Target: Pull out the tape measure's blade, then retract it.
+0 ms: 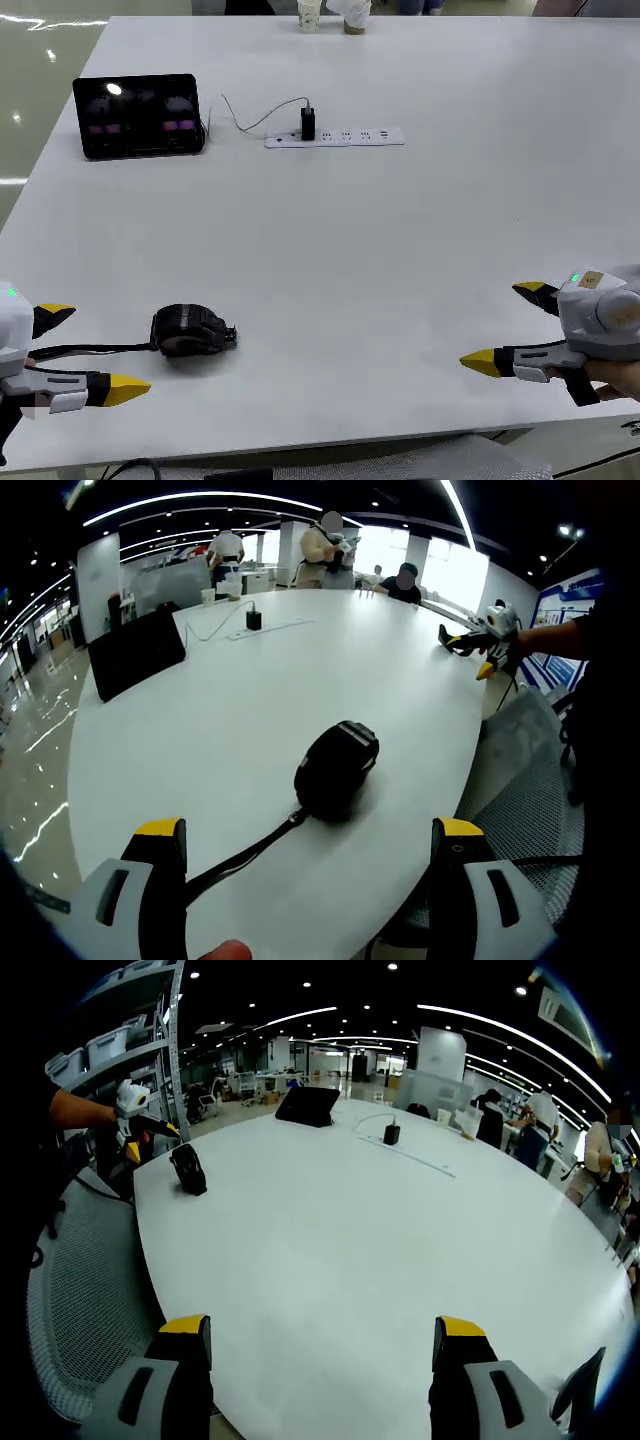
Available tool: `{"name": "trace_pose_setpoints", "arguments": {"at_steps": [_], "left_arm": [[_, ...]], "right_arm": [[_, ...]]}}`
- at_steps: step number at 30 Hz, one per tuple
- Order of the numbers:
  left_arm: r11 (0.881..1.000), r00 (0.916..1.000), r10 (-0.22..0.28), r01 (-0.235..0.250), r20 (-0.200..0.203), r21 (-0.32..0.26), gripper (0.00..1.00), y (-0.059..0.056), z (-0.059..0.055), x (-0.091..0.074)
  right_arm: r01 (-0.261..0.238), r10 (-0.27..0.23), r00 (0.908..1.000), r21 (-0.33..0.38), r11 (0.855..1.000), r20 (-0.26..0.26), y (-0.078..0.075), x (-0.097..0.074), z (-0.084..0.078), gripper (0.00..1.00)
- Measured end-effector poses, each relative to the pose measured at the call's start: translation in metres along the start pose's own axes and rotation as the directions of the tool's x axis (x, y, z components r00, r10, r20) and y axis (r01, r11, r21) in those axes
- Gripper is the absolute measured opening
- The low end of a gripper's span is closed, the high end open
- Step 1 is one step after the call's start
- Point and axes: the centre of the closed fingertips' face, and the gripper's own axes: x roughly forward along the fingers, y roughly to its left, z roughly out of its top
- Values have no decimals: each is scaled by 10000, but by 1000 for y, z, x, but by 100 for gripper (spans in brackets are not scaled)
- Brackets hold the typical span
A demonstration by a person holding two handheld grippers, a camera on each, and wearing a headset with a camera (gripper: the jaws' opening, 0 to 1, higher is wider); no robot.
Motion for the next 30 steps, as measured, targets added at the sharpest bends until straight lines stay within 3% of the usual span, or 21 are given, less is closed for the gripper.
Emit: {"name": "trace_pose_setpoints", "arguments": {"at_steps": [4, 10, 13, 17, 20, 22, 30], "left_arm": [[9995, 10000, -29, 31, -90, 313, 99, 1, 1, 2], [9976, 9999, -37, 47, -149, 694, 99, 3, 6, 5], [9957, 9998, -154, 163, -112, 910, 99, 1, 10, 8], [9896, 9990, -280, 326, -343, 1400, 99, 0, 8, 13], [9879, 9952, -483, 602, -855, 1427, 99, -1, 2, 17], [9811, 9951, -486, 638, -865, 1827, 99, -1, 4, 19], [9695, 9929, -545, 779, -1054, 2324, 99, 0, 10, 24]], "right_arm": [[-206, 206, 9998, -46, 9998, 81, 6, 6, 5, 99], [-677, 664, 9976, -927, 9934, -169, 19, 13, 7, 99], [-781, 750, 9968, -1292, 9885, -288, 17, 16, 6, 99], [-871, 843, 9961, -1250, 9883, -272, 14, 20, 10, 99], [-1004, 968, 9947, -1327, 9861, -335, 14, 23, 11, 99], [-1156, 1106, 9929, -1393, 9835, -431, 15, 26, 10, 99], [-1785, 1738, 9837, -1315, 9751, -465, 25, 38, 12, 99]]}}
